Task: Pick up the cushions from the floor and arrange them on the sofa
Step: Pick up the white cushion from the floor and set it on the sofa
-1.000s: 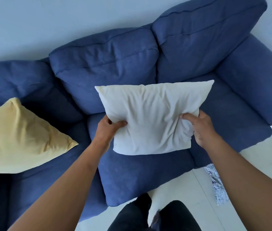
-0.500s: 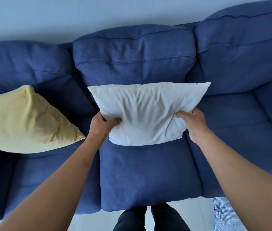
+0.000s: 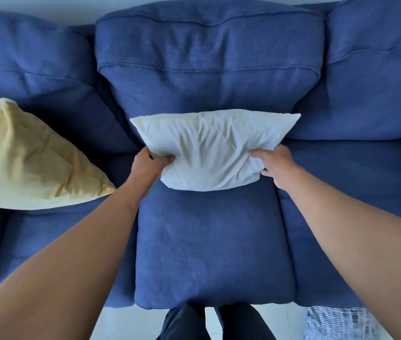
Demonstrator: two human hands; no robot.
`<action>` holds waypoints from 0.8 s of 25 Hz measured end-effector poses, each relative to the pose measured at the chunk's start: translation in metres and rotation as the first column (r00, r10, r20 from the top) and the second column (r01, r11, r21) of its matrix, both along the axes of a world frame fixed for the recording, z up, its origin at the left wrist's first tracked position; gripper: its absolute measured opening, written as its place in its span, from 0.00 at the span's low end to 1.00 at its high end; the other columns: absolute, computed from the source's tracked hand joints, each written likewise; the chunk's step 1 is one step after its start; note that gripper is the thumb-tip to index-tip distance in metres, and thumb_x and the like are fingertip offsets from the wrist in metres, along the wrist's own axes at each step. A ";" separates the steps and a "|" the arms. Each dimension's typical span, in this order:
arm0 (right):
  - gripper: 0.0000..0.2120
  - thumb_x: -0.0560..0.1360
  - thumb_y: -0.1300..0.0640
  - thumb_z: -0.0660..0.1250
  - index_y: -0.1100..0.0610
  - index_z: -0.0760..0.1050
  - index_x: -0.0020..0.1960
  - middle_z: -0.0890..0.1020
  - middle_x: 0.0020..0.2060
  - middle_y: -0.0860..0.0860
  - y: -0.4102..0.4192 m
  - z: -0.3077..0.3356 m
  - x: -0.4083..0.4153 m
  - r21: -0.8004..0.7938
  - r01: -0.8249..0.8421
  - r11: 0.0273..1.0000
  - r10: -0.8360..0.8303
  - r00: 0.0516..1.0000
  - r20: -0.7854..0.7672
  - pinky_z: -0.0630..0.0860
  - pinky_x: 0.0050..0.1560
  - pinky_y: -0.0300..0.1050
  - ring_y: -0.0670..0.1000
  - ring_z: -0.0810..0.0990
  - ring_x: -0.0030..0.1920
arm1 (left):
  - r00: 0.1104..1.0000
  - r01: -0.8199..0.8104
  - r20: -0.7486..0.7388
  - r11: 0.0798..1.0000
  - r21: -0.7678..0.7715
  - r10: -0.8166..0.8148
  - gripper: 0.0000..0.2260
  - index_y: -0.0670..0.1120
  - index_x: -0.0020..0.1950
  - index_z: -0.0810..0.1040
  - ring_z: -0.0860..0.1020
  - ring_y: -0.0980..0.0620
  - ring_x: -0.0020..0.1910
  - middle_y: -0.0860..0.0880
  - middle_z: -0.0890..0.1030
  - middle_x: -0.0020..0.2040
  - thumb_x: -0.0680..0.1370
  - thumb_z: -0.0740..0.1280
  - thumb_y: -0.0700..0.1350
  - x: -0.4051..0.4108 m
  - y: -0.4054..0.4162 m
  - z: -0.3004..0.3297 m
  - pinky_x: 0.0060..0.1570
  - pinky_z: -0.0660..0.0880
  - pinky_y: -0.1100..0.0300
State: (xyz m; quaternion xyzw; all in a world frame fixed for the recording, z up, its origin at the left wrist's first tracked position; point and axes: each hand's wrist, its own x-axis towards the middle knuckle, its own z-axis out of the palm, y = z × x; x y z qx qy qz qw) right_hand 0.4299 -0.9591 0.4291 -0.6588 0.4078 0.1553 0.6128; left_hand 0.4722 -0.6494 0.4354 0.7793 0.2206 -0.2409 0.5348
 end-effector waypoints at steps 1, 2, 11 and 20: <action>0.19 0.75 0.57 0.77 0.56 0.77 0.64 0.83 0.63 0.54 -0.001 -0.001 0.003 0.001 0.014 1.000 -0.014 1.000 0.006 0.83 0.57 0.56 0.58 0.82 0.63 | 1.000 -0.013 0.005 1.000 0.014 0.013 0.20 0.50 0.64 0.81 0.86 0.44 0.59 0.49 0.87 0.59 0.73 0.78 0.50 0.003 -0.001 -0.001 0.61 0.84 0.43; 0.18 0.76 0.56 0.76 0.56 0.78 0.63 0.83 0.63 0.53 -0.004 -0.001 0.007 0.004 0.033 0.999 -0.033 0.999 0.022 0.83 0.52 0.53 0.57 0.82 0.62 | 1.000 -0.023 0.016 0.999 0.035 0.023 0.18 0.50 0.61 0.82 0.86 0.44 0.58 0.48 0.87 0.58 0.73 0.77 0.51 0.007 -0.002 0.000 0.60 0.84 0.41; 0.16 0.78 0.54 0.75 0.56 0.78 0.64 0.83 0.56 0.49 -0.015 0.003 0.020 -0.016 -0.005 1.000 0.006 1.000 0.018 0.78 0.67 0.61 0.53 0.82 0.60 | 0.998 -0.017 -0.062 0.999 0.042 0.020 0.15 0.44 0.67 0.78 0.83 0.49 0.55 0.47 0.84 0.62 0.81 0.74 0.42 0.034 -0.002 0.000 0.44 0.79 0.58; 0.10 0.81 0.64 0.69 0.52 0.77 0.43 0.83 0.42 0.46 -0.032 0.006 0.028 -0.002 0.145 0.989 -0.142 0.970 0.196 0.82 0.64 0.61 0.49 0.83 0.50 | 0.981 -0.183 0.063 0.982 -0.044 0.186 0.08 0.43 0.61 0.80 0.85 0.40 0.63 0.37 0.83 0.65 0.82 0.70 0.38 0.022 0.008 -0.011 0.59 0.85 0.44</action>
